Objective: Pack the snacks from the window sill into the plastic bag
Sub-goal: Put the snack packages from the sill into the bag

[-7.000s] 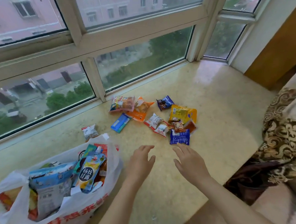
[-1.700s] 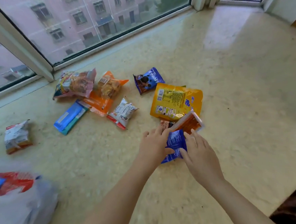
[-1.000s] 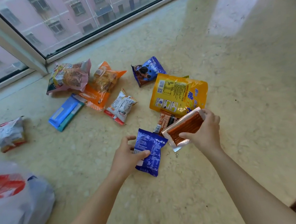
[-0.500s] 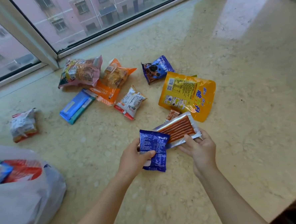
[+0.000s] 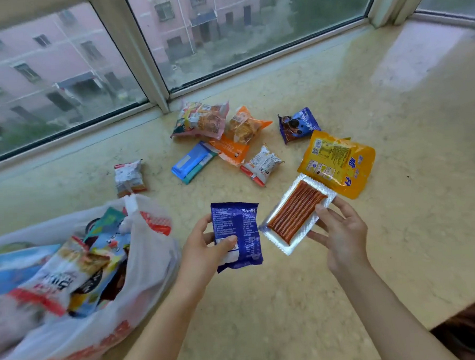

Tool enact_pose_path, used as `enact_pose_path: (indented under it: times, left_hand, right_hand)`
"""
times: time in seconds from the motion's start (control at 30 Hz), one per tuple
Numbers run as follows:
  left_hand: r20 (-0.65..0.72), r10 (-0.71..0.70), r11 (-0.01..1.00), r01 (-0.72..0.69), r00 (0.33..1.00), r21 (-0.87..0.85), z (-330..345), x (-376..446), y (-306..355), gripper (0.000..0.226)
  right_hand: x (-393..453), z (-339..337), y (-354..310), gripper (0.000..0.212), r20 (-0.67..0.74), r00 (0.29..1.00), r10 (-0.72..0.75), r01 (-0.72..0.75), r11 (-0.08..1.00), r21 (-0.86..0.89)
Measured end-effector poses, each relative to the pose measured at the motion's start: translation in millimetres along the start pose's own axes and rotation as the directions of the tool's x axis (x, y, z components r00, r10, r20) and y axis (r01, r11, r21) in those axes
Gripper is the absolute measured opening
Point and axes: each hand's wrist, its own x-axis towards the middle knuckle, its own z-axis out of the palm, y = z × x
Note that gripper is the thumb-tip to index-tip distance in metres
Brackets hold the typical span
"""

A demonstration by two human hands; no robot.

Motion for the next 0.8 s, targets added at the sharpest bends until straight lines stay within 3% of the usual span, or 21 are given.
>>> enact_pose_path:
  times: [0.27, 0.53, 0.63, 0.8]
  left_hand:
    - [-0.019, 0.016, 0.991, -0.018, 1.0, -0.132, -94.4, -76.1, 33.6, 0.05]
    - [-0.232, -0.012, 0.974, -0.041, 0.973, -0.224, -188.0, -126.0, 24.9, 0.049]
    - [-0.346, -0.034, 0.982, -0.033, 0.937, -0.186, -225.6, -125.7, 18.0, 0.053]
    - [-0.426, 0.02, 0.999, -0.035, 0.904, -0.028, -264.7, -105.4, 8.4, 0.057]
  right_hand:
    - [-99.4, 60.9, -38.7, 0.039, 0.166, 0.986, 0.023, -0.012, 0.997, -0.07]
    - [-182.4, 140.3, -33.1, 0.03, 0.285, 0.953, 0.101, -0.064, 0.988, -0.138]
    - [-200.3, 173.5, -21.6, 0.025, 0.344, 0.933, 0.106, -0.037, 0.979, -0.2]
    - [-212.7, 227.5, 9.6, 0.018, 0.427, 0.894, 0.137, 0.014, 0.943, -0.333]
